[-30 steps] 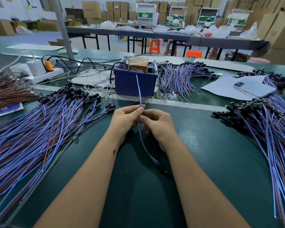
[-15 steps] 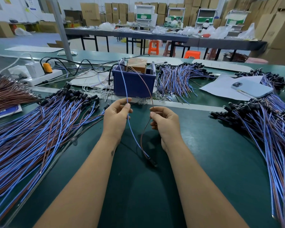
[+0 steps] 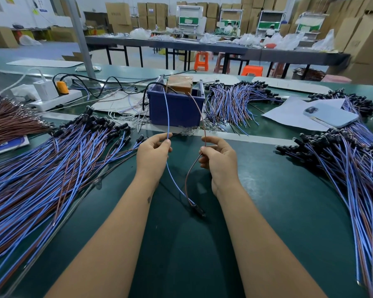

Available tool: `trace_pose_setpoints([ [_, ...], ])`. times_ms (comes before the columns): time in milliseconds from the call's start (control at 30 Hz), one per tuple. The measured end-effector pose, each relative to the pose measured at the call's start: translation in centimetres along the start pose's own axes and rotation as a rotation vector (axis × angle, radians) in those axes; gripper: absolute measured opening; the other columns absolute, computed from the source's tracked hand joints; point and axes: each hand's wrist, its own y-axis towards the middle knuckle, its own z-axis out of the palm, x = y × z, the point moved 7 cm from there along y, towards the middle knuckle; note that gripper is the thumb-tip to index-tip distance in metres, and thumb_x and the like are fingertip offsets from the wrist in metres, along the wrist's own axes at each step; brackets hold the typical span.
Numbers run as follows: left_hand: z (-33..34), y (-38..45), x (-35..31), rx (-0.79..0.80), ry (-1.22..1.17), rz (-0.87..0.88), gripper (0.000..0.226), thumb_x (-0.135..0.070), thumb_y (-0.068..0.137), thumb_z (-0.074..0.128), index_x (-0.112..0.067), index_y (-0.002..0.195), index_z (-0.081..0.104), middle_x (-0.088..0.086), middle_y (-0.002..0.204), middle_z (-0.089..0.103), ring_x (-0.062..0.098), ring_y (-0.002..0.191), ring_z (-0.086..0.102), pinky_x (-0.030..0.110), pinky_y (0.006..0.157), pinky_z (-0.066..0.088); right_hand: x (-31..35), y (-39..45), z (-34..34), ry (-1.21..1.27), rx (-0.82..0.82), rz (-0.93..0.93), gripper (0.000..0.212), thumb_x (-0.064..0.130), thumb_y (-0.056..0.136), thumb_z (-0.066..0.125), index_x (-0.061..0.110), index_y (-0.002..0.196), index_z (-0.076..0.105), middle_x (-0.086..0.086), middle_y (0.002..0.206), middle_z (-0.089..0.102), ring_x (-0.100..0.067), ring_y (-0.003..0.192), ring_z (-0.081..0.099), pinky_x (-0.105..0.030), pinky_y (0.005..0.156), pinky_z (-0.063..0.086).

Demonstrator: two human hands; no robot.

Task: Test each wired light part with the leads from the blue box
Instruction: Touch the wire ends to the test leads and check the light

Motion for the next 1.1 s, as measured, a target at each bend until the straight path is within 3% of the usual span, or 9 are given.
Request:
trace_pose_setpoints([
  [567, 0.23, 0.12, 0.48, 0.024, 0.051, -0.027, 0.021, -0.012, 0.092, 0.057, -0.025, 0.099, 0.072, -0.010, 0.065, 0.061, 0.006, 0.061, 0.051, 0.021, 0.063, 0.044, -0.06, -0.07, -0.16, 0.006, -0.027, -0.007, 0.027, -0.005, 0.086, 0.055, 0.019, 0.092, 0.065, 0.000, 0.069, 0.056, -0.004, 0.045, 0.051, -0.018, 0.045, 0.044],
  [967, -0.30, 0.15, 0.17, -0.037, 0.018, -0.001, 0.025, -0.014, 0.093, 0.056, -0.036, 0.087, 0.065, -0.011, 0.064, 0.062, 0.004, 0.060, 0.053, 0.014, 0.053, 0.045, 0.08, -0.22, -0.04, -0.007, -0.009, -0.005, 0.028, -0.005, 0.087, 0.056, 0.022, 0.090, 0.064, -0.001, 0.070, 0.057, -0.004, 0.046, 0.051, -0.018, 0.046, 0.045],
  [1100, -0.60, 0.41, 0.22, -0.077, -0.014, -0.012, 0.024, -0.012, 0.095, 0.054, -0.033, 0.090, 0.065, -0.007, 0.064, 0.062, -0.001, 0.051, 0.050, 0.011, 0.052, 0.043, 0.08, -0.16, -0.03, -0.005, -0.005, -0.002, 0.028, -0.005, 0.087, 0.056, 0.022, 0.090, 0.064, -0.001, 0.071, 0.057, -0.004, 0.046, 0.051, -0.018, 0.046, 0.045],
])
